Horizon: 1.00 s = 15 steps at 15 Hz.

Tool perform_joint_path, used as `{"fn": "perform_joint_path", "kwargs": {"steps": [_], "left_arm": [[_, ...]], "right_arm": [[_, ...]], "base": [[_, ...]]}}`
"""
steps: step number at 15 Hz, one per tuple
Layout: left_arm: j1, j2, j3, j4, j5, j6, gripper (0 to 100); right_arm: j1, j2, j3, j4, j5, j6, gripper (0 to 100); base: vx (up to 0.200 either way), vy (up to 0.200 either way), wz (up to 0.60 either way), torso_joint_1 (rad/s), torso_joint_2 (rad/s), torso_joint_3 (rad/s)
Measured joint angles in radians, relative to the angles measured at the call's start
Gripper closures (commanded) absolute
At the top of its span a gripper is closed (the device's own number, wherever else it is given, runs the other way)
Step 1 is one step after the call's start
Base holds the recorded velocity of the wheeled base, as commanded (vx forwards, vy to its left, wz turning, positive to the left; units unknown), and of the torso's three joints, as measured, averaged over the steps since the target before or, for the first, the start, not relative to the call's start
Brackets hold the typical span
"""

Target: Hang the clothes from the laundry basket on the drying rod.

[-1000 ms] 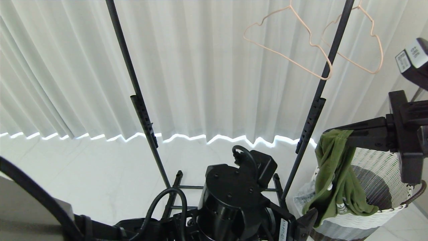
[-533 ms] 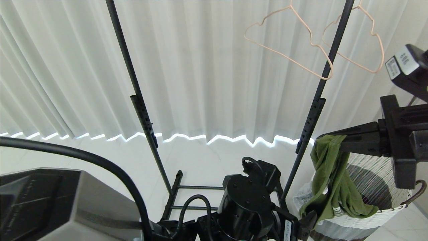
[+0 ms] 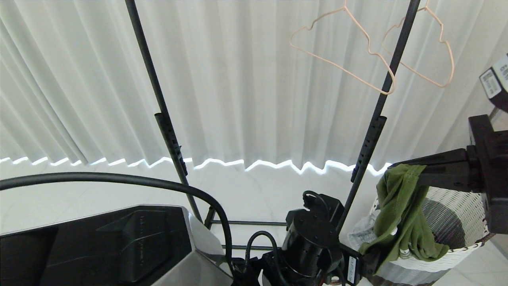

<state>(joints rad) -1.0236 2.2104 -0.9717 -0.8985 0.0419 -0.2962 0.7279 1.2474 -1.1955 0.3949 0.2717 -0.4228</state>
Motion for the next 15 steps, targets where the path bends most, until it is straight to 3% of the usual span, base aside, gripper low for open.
{"fn": "perform_joint_path", "kwargs": {"steps": [4,7,11,15], "left_arm": [[-0.002,0.013,0.008,-0.002,0.030,0.008,100],[-0.028,-0.033,0.061,-0.013,0.082,0.083,100],[-0.056,-0.189,0.149,-0.045,0.098,0.128,100],[-0.066,-0.387,0.247,-0.032,0.166,0.190,100]], "right_arm": [[0.001,-0.014,-0.004,0.000,-0.026,0.000,100],[0.001,-0.026,0.009,0.000,-0.034,0.000,100],[0.001,-0.027,0.013,-0.017,-0.034,-0.003,100],[0.014,-0.024,0.016,-0.031,-0.036,-0.010,100]], "base": [[0.000,0.000,0.00,0.000,0.00,0.000],[0.000,0.000,0.00,0.000,0.00,0.000],[0.000,0.000,0.00,0.000,0.00,0.000],[0.000,0.000,0.00,0.000,0.00,0.000]]}}
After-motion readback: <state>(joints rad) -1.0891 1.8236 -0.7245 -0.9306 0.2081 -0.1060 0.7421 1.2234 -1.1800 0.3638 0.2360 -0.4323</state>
